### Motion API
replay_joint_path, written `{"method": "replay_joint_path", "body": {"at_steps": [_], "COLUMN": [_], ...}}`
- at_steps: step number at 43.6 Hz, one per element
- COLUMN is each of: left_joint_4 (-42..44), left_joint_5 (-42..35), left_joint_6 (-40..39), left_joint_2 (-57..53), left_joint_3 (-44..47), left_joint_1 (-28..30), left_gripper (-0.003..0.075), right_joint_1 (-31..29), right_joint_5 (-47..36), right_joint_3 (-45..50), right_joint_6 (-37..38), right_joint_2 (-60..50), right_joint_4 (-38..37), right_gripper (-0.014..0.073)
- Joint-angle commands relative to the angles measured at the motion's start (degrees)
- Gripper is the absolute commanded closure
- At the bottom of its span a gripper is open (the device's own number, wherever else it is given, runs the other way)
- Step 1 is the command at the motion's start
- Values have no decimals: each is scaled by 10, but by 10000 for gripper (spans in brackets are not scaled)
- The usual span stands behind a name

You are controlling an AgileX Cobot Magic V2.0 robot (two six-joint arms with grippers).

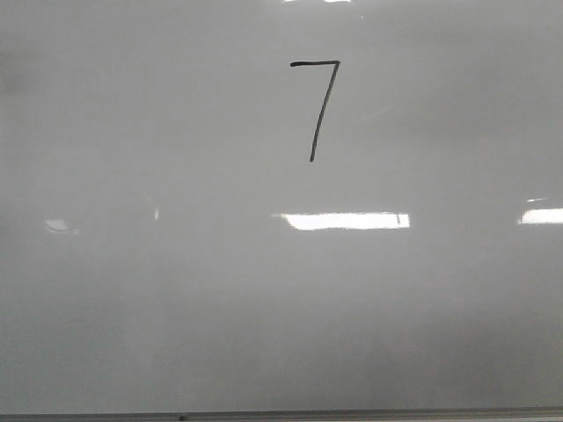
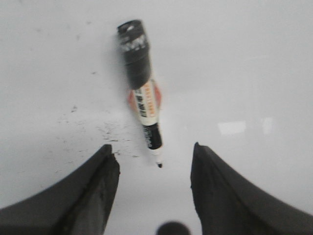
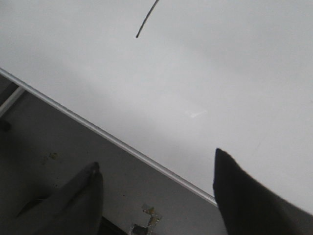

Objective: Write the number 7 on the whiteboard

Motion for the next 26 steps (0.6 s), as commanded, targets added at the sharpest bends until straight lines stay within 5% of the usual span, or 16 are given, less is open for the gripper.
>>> {"method": "replay_joint_path", "body": {"at_steps": [1,13,26], "left_joint_4": [2,-20,-28], "left_joint_5": [-5,37,31], "left_joint_6": [15,18,18], "left_joint_2": [-68,-250,-345], "left_joint_3": [-9,49,97], "left_joint_1": [-47,-200,-257], "left_gripper": [374,374,374], "right_joint_1": [-3,-3,-3], "right_joint_5": [-31,-50,-62], "right_joint_3": [-15,47,77], "right_joint_6": [19,22,22], "right_joint_2": [-28,-105,-123], "right_joint_4": [-5,-19,-33], "right_gripper": [87,87,87]}}
